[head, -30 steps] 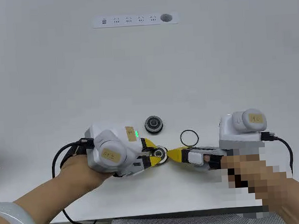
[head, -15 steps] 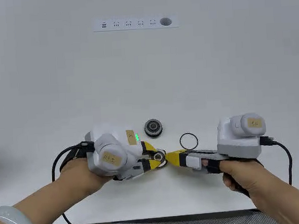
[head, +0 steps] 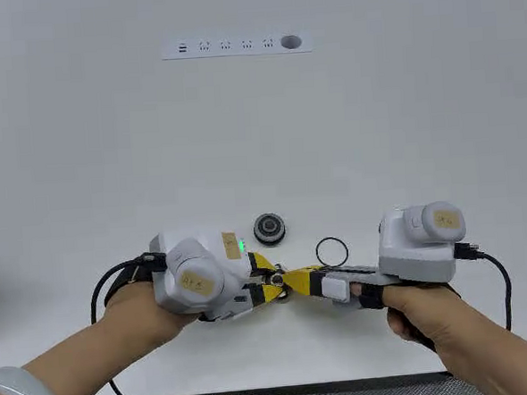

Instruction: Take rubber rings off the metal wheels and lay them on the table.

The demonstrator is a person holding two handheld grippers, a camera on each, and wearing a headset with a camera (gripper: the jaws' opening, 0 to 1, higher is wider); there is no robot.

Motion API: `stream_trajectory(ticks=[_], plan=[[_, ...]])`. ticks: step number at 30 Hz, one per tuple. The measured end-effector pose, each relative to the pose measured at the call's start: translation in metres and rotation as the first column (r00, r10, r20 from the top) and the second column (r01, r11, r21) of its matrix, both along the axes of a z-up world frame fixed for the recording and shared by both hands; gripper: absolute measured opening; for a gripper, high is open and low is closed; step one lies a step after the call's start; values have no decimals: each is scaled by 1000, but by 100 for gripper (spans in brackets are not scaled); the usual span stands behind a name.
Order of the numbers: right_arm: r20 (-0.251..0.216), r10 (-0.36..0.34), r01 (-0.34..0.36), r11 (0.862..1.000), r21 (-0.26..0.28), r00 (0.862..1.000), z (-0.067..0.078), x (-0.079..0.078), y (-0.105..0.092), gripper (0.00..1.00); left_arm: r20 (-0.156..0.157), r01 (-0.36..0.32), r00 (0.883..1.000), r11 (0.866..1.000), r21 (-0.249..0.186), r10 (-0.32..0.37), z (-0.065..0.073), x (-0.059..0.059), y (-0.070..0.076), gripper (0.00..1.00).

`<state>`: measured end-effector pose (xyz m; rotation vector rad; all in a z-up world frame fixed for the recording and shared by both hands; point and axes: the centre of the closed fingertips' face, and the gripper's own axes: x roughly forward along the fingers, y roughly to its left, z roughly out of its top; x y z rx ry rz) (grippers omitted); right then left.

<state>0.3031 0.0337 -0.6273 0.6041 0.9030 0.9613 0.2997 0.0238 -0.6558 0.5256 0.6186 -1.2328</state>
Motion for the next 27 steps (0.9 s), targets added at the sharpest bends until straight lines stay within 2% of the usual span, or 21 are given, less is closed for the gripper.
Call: stream_trajectory(ticks=[1,2,5,12,17,27], plan=[[-17,-14,14,1000,-4,1000,1,2,-1,1,0,0,1000,1000,0,0,0,0,0,12],[30,32,-30,996,-86,999,-8,0,-5,1,0,0,1000,1000,0,0,0,0,0,12],[-3,11,-11,999,-52,1000,-6,0,-3,1,2,3,1000,1000,3,-3,-1,0,0,12],[-7,-8,8,998,-65,1000,-8,2,-12,2,5,15,1000,1000,8,-15,-1,1,0,13],[-6,-12,12,998,-68,1000,-10,3,-11,2,1,17,1000,1000,5,-17,0,1,0,13],[-4,-12,12,997,-74,1000,-11,2,-12,2,-7,3,1000,1000,-22,-4,2,-1,-1,12]])
